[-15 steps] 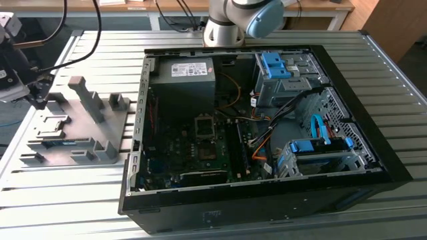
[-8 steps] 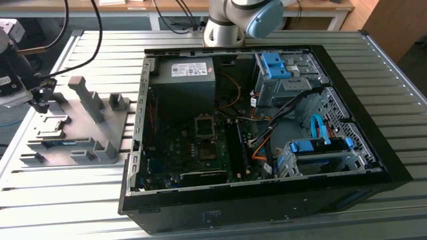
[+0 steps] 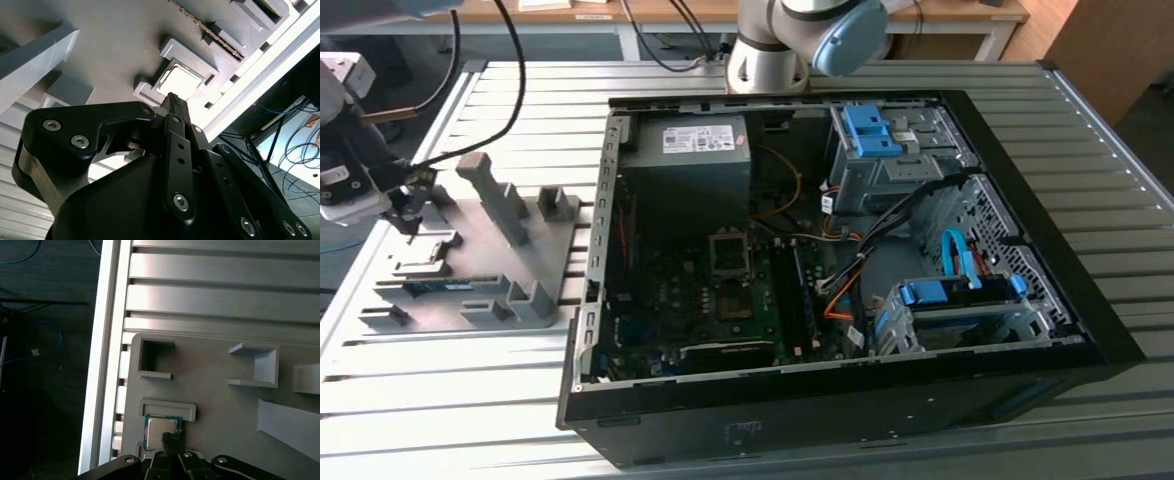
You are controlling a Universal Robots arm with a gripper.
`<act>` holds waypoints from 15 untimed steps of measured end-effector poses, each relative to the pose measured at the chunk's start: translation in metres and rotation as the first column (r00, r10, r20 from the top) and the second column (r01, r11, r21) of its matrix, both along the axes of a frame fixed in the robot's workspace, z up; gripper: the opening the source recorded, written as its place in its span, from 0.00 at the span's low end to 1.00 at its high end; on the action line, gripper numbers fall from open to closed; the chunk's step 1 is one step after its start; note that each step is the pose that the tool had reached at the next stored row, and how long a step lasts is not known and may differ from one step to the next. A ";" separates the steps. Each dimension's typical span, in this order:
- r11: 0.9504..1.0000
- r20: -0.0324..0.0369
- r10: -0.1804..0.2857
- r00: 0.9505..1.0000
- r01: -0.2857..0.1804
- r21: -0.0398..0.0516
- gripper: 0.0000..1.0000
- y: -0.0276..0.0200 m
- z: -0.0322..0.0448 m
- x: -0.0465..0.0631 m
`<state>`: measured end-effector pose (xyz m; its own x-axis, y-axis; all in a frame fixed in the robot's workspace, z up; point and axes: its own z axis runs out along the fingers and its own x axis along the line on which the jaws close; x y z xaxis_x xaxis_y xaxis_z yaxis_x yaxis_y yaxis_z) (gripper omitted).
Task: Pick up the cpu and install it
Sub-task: 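Reach for the cpu, then pick up the cpu and move it towards the insertion slot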
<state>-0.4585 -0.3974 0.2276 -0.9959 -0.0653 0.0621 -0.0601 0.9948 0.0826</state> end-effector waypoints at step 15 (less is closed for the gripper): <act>1.000 0.000 0.000 1.000 0.000 0.000 0.10 0.0000 -0.0034 -0.002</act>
<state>-0.4603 -0.3974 0.2243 -0.9959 -0.0653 0.0620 -0.0601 0.9948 0.0827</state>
